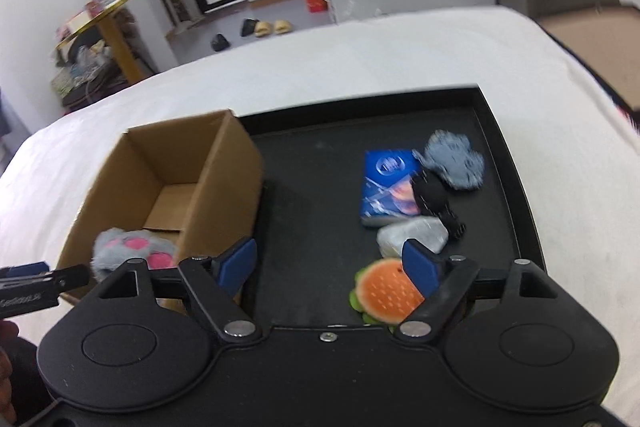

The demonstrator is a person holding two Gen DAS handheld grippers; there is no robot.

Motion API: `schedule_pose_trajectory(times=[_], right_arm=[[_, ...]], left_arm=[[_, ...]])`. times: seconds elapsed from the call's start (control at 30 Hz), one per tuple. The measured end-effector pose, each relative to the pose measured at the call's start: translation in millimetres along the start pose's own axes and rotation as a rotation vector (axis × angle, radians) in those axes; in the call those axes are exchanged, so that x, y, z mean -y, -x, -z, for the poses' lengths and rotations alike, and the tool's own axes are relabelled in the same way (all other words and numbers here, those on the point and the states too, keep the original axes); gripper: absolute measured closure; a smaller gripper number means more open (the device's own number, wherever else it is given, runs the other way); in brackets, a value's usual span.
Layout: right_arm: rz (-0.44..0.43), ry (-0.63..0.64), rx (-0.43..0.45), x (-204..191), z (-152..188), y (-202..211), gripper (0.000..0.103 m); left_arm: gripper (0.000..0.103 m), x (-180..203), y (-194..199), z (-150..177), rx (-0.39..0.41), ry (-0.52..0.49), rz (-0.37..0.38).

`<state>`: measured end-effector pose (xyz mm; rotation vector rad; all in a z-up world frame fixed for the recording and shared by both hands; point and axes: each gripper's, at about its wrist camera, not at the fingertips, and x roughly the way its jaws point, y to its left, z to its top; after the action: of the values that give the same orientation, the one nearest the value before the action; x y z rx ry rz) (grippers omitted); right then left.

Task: Organize soft objects
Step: 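Open the right gripper and withdraw it toward the burger plush, then grasp the orange burger plush with the right gripper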

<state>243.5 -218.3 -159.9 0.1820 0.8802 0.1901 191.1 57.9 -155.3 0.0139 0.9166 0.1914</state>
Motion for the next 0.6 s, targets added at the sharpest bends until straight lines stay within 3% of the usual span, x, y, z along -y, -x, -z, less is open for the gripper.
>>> schedule_pose_trajectory(times=[0.6], right_arm=[[0.073,0.010,-0.138,29,24,-47,0.023]], left_arm=[[0.020,21,6,-6,0.008,-0.038,-0.065]])
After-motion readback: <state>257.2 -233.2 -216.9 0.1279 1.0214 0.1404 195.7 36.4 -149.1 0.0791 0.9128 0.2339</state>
